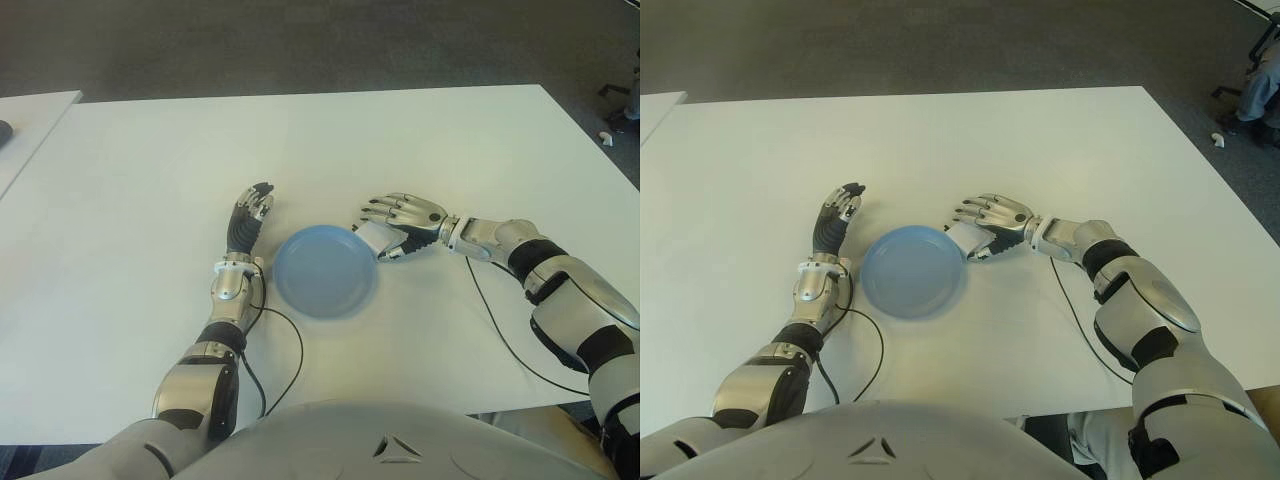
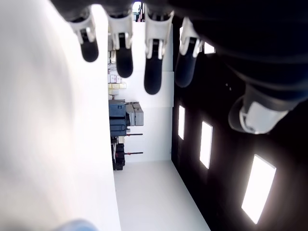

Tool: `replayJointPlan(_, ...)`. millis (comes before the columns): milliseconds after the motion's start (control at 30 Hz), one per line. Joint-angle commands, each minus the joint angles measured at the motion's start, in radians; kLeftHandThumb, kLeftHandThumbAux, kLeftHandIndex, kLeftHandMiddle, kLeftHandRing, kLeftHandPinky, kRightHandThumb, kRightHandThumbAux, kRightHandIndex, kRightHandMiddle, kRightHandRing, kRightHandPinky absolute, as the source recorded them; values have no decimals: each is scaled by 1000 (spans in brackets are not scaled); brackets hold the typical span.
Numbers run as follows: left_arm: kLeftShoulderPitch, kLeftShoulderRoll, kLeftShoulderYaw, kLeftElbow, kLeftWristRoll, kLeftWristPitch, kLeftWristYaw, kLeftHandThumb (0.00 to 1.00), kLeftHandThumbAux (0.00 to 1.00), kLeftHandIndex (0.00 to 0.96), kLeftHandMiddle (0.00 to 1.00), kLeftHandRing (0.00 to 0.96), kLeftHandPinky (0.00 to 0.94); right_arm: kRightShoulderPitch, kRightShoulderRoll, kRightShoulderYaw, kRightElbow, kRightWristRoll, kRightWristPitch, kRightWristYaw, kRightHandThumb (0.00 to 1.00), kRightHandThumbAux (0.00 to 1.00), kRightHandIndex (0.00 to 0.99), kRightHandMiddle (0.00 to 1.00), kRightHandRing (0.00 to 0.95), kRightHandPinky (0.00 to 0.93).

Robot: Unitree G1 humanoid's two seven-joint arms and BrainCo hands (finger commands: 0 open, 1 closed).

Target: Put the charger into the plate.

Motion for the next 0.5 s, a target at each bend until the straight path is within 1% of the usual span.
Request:
replayJointPlan(33,229,-88,-29,106,35,50,12,0,472,241,231,136,71,0,42,34,51,-31,19,-8,405,136,0,0,0,0)
replayJointPlan(100,230,-89,-25,106,30,55,10,0,471,247,226,130,59,-2,48,36,59,-30,24,-19,402,136,0,0,0,0)
replayJointPlan(300,228,-89,-14,111,17,87,5,0,456,224,216,123,34,-9,59,45,77,-33,31,-47,414,138,0,0,0,0)
replayJointPlan(433,230,-88,-15,109,19,88,9,0,449,224,216,125,45,-15,65,53,85,-36,33,-55,423,138,0,0,0,0)
replayJointPlan(500,229,-91,-14,108,19,77,13,0,449,227,218,127,50,-20,65,61,88,-42,31,-59,426,138,0,0,0,0)
